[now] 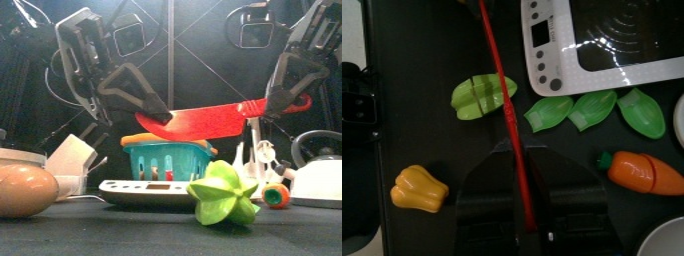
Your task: Cut starfruit
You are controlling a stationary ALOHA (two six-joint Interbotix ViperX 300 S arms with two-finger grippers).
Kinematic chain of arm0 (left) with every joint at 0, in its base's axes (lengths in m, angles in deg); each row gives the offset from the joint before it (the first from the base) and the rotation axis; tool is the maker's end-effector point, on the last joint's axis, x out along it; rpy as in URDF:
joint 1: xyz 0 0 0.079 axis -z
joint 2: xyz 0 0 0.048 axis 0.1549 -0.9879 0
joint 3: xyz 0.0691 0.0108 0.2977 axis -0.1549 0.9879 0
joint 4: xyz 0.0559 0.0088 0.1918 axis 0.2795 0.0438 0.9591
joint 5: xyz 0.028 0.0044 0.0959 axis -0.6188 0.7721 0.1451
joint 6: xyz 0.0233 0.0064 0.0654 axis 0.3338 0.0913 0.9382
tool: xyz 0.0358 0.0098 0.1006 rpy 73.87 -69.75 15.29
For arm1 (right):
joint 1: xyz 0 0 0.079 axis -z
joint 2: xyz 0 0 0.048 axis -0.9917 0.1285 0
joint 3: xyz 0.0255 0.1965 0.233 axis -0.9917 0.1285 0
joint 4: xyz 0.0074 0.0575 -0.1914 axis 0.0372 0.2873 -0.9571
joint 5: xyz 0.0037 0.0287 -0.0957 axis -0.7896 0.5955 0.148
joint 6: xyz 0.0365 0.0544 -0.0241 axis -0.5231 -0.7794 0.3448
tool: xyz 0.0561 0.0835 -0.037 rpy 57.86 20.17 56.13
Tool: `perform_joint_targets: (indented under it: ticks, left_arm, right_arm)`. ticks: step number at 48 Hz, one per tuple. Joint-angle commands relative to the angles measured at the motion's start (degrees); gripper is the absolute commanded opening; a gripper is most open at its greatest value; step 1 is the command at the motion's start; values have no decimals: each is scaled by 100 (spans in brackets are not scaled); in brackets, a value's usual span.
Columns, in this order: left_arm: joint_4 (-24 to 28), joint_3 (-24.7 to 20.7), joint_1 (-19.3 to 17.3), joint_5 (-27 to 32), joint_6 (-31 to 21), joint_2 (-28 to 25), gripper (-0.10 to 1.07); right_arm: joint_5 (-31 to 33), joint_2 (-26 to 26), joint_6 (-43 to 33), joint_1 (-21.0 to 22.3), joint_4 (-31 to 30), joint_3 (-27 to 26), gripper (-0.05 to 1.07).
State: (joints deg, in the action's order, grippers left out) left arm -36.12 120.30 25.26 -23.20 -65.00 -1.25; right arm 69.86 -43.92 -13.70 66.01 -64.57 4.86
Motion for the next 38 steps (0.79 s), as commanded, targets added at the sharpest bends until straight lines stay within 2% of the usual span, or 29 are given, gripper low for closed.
perform_joint_targets:
  ticks: [1, 22, 31, 38]
  left_arm:
    - [-229, -53, 431, 70, 88, 35, 30]
    - [-1942, -246, 967, 53, 1187, -202, 30]
    - [-2452, -246, 1090, 44, 1591, -211, 30]
    - [-2689, -246, 1178, 53, 1661, -246, 30]
  right_arm:
    - [132, -18, -35, -35, 62, 9, 35]
    - [149, 132, -79, -281, 246, 0, 35]
    - [149, 290, -79, -299, 255, -70, 35]
    - [141, 413, -79, -316, 255, -114, 35]
